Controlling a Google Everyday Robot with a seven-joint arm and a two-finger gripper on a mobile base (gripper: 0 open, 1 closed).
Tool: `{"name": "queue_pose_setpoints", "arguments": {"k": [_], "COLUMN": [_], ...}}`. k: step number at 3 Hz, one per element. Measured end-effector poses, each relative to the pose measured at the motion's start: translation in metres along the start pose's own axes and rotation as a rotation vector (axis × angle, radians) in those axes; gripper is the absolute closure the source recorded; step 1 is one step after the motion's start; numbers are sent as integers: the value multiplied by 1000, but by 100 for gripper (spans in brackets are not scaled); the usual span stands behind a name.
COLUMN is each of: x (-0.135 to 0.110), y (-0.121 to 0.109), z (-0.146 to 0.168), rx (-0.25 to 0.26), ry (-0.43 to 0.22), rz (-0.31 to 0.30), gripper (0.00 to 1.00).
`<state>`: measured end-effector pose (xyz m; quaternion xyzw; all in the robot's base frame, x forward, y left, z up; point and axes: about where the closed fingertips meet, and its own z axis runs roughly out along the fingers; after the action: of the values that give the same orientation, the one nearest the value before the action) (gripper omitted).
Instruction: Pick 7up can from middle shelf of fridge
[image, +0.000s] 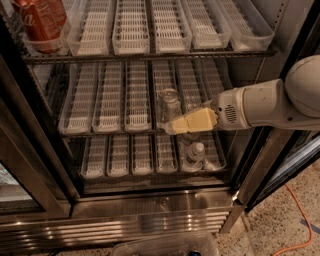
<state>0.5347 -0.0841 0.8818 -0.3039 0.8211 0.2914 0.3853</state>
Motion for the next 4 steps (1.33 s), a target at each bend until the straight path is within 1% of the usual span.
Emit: {"name": "queue_pose_setpoints", "arguments": {"k": [1, 2, 3, 4], "x": [7, -5, -19, -24], "y": [-7, -14, -18, -21], "z": [26, 47, 55, 55], "rx": [-7, 9, 61, 136], "ry": [-36, -139, -247, -305], "rz": [52, 74, 72, 35], "gripper": [0, 0, 0, 0]}}
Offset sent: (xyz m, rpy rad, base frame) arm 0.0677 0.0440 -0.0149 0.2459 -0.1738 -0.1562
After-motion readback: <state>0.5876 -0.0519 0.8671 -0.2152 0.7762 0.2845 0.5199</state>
